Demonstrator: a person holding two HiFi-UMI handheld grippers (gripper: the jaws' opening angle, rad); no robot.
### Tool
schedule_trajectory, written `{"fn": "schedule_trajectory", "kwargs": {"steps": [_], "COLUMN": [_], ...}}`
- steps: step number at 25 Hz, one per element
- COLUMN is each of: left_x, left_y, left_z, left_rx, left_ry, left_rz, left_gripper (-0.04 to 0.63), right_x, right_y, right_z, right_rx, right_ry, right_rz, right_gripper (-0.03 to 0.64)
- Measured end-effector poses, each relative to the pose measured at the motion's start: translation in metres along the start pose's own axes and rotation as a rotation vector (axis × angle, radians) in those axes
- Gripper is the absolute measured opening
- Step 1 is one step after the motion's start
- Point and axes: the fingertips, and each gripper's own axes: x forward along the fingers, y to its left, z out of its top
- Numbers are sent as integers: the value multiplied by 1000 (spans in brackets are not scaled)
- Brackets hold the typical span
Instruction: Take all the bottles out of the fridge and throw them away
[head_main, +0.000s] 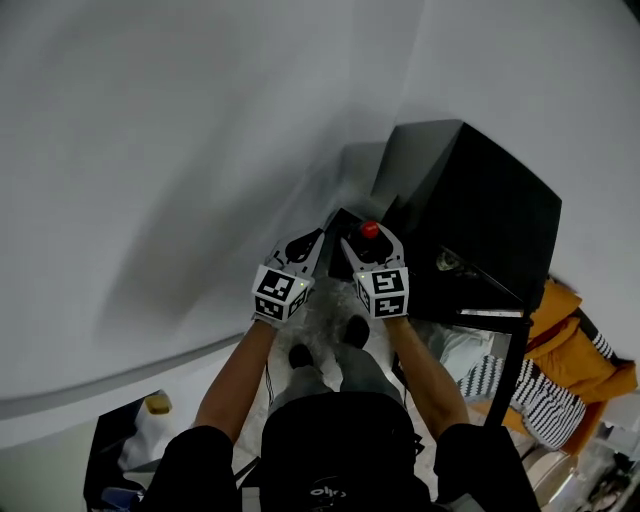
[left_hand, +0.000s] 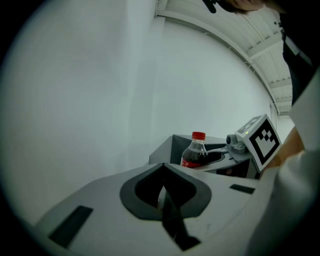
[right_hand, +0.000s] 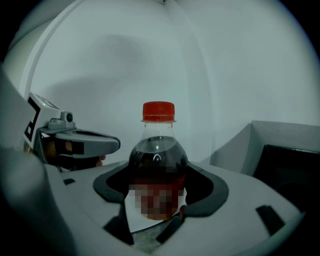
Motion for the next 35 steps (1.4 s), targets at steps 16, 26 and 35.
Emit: {"fn": "schedule_trajectory", "kwargs": {"steps": [16,26,35], "left_x": [20,1,-6], "left_y": [16,38,46], "left_z": [-59,-127,-165], "left_rx": [-85,-161,-186], "left_ry": [60,136,176], "left_rz": [25,-29,-53], "left_gripper": [2,2,2], "right_x": [40,75,80], "right_y": [-2,13,16], "right_z": [-53,-121,-163], "right_rx": [39,113,146], "right_ry": [71,152,185], "right_rz": [107,60,25], "right_gripper": [304,304,304]}}
